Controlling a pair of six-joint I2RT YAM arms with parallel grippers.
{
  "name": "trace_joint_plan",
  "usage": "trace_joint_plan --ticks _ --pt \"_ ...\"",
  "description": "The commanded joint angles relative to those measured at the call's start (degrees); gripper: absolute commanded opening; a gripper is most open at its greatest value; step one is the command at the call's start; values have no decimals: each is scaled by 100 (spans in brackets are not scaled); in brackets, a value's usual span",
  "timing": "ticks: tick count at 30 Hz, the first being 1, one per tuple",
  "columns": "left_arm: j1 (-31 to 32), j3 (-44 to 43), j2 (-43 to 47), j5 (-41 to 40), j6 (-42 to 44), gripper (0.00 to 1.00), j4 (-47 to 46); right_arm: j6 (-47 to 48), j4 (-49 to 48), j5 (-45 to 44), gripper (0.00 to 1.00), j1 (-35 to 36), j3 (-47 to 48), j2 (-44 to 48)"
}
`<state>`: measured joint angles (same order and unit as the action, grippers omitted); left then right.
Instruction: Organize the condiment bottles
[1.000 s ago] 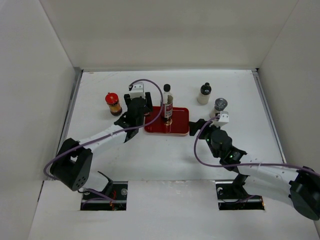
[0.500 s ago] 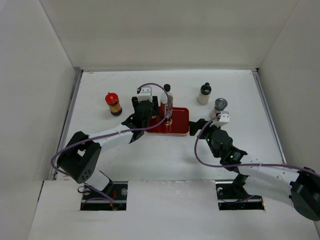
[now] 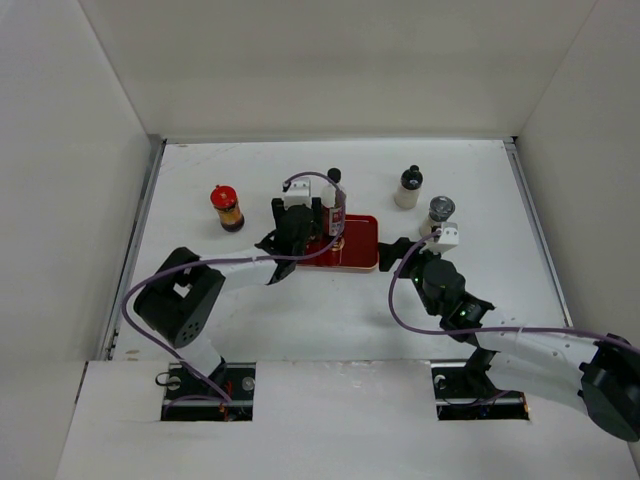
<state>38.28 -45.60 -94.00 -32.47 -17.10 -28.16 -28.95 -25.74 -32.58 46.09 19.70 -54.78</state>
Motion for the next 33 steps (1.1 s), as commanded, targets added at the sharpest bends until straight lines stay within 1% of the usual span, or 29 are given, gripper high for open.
trace_joint_plan --ticks 1,4,9,11,12,14,17,18,19,21,22,23,24,25,27,28,29,31,33 --pt "8 -309 110 -180 -56 37 -787 -32 -274 6 86 -43 42 20" --pt "61 -256 109 -295 -48 49 -787 -41 -274 15 86 -43 42 12" --pt "175 -107 311 -453 -48 75 -866 -41 -274 -29 86 -43 51 3" --pt "245 -10 469 -523 -48 83 -884 -76 -291 -47 85 -43 25 64" --pt "280 42 548 -567 -48 86 -919 -93 -309 -56 82 -51 16 64" --pt "307 174 715 -585 -47 89 -1050 -93 -309 -56 68 -43 42 56" --pt "333 402 1022 -585 -74 91 -1279 -58 -187 -91 34 -43 165 -23" --pt "351 490 1128 -585 -74 91 -1375 -58 -108 -134 26 -43 218 -41" --pt "359 596 1260 -585 -74 90 -1489 -58 24 -204 21 -43 288 -58" --pt "403 798 1497 -594 -91 89 -1683 -49 340 -389 19 -43 498 -102" --pt "438 921 1637 -603 -109 87 -1753 -41 507 -511 20 -43 604 -120" --pt "482 1052 1769 -611 -126 84 -1806 -41 656 -643 23 -51 718 -129" --pt "517 1202 1884 -620 -144 79 -1850 -41 788 -801 31 -78 832 -138" --pt "553 1351 2007 -620 -188 74 -1886 -32 911 -959 43 -121 955 -146" --pt "579 1667 2227 -594 -249 66 -1930 73 1114 -1285 70 -279 1184 -182" --pt "571 1834 2332 -594 -284 62 -1939 152 1202 -1417 81 -384 1289 -225" --pt "544 1975 2429 -594 -346 60 -1947 222 1263 -1531 88 -533 1386 -287" --pt "500 2239 2579 -576 -512 58 -1982 285 1413 -1559 95 -920 1562 -427" --pt "518 2459 2676 -611 -741 58 -2079 328 1623 -1541 100 -1324 1738 -585"
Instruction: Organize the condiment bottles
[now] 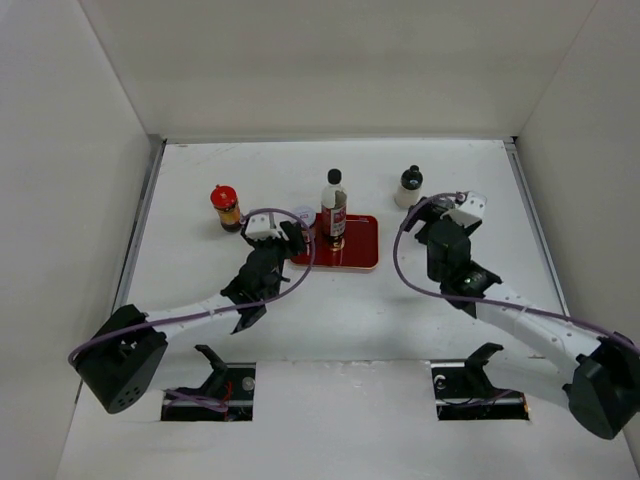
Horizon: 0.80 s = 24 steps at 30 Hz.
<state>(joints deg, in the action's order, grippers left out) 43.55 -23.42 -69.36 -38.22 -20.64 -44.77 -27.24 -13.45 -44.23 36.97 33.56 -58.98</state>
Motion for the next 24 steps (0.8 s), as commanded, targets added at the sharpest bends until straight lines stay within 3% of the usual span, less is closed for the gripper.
trace_joint_plan --ticks 1,8,14,24 --pt "8 337 230 -37 -492 58 -505 158 492 -376 100 -562 440 -227" --pt "193 751 485 -46 -704 65 -1068 448 932 220 100 -1381 1143 -956" --pt "114 778 363 -125 -704 66 -1095 536 1003 854 100 -1671 1530 -1730" --pt "35 742 90 -125 -704 66 -1139 615 748 969 100 -1935 1671 -2372"
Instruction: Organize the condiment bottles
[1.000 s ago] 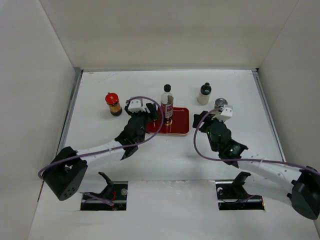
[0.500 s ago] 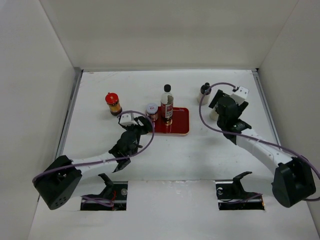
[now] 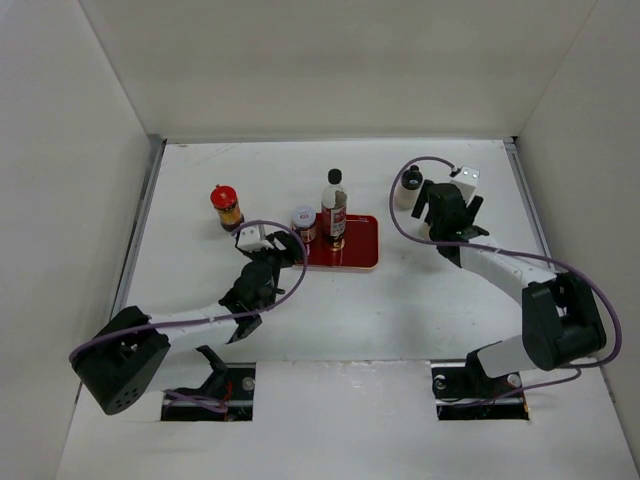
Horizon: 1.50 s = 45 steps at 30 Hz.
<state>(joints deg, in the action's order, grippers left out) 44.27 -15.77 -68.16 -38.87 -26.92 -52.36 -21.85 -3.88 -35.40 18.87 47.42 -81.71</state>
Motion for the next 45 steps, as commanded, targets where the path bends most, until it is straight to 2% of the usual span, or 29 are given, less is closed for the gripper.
trace_joint_plan --ticks 1,2,9,11,17,22,27,37,39,42,45 --pt "-55 -31 -48 -59 -77 66 -380 67 -262 103 100 -151 294 -160" --pt "-72 -31 -57 -59 -86 66 -389 75 -332 121 98 -169 320 -213" --pt "-160 12 -31 -59 -86 66 -407 408 -1456 103 52 -91 128 -126" --pt "-204 39 4 -59 -94 66 -407 453 -1607 103 49 128 31 75" --pt "-318 48 -74 -77 -138 66 -416 436 -1677 191 50 1033 30 533" --pt "-371 109 -4 -77 -200 66 -450 427 -1791 428 52 1605 451 174" --pt "-415 153 57 -77 -217 66 -468 339 -1915 709 52 1817 804 -397" --pt "-485 144 -39 -77 -226 66 -468 251 -2108 639 57 1949 1050 -1197" --pt "-468 144 -22 -50 -235 66 -468 251 -2108 622 65 1984 1076 -1242" --pt "-476 109 -92 -59 -226 66 -468 251 -2056 552 87 2072 1050 -1172" --pt "-494 127 65 -77 -183 66 -398 234 -1889 359 94 2098 980 -953"
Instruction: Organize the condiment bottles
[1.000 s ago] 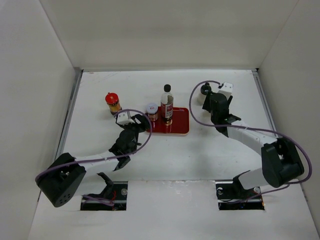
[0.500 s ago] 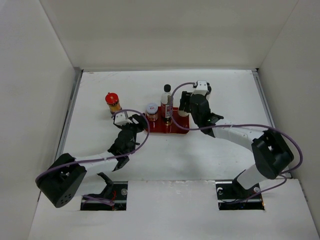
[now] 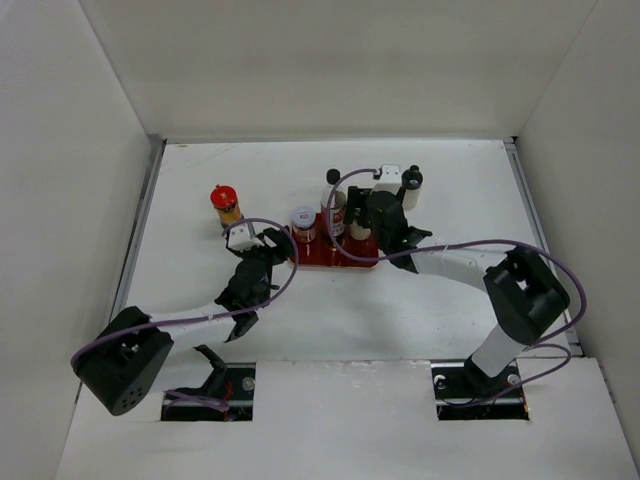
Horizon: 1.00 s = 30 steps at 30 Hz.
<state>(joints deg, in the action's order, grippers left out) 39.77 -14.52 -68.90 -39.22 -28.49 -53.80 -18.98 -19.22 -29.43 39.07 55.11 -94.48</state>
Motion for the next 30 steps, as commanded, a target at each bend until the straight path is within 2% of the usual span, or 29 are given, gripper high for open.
trace_joint_plan --ticks 1,7,10,14,16,19,20,21,23,27,30 --pt "-44 28 262 -42 1 66 -236 -88 -232 -317 95 87 176 438" --pt "-255 -287 781 -384 204 67 623 -386 314 -554 96 105 -368 1316" --pt "-404 -726 1018 -577 195 75 1562 -676 305 -704 95 140 -1088 2018" --pt "-667 -1595 1195 -710 221 85 3065 -800 270 -836 89 342 -2055 2950" --pt "-1000 -2078 985 -578 239 87 3786 -870 270 -897 79 509 -2486 3469" --pt "-1519 -2668 546 -175 221 89 4604 -975 331 -881 34 606 -2900 4085" --pt "-1668 -2791 414 9 212 89 4728 -1037 314 -854 27 623 -2997 4234" --pt "-1792 -2906 282 107 195 88 4834 -1133 305 -810 25 667 -3050 4331" --pt "-2020 -3117 19 274 203 88 4975 -1204 226 -705 31 773 -3085 4324" --pt "-2241 -3600 -421 388 238 89 5414 -1222 -177 -468 75 878 -3261 4166" --pt "-2364 -3811 -781 450 300 89 5468 -1213 -231 -371 86 958 -3305 4201"
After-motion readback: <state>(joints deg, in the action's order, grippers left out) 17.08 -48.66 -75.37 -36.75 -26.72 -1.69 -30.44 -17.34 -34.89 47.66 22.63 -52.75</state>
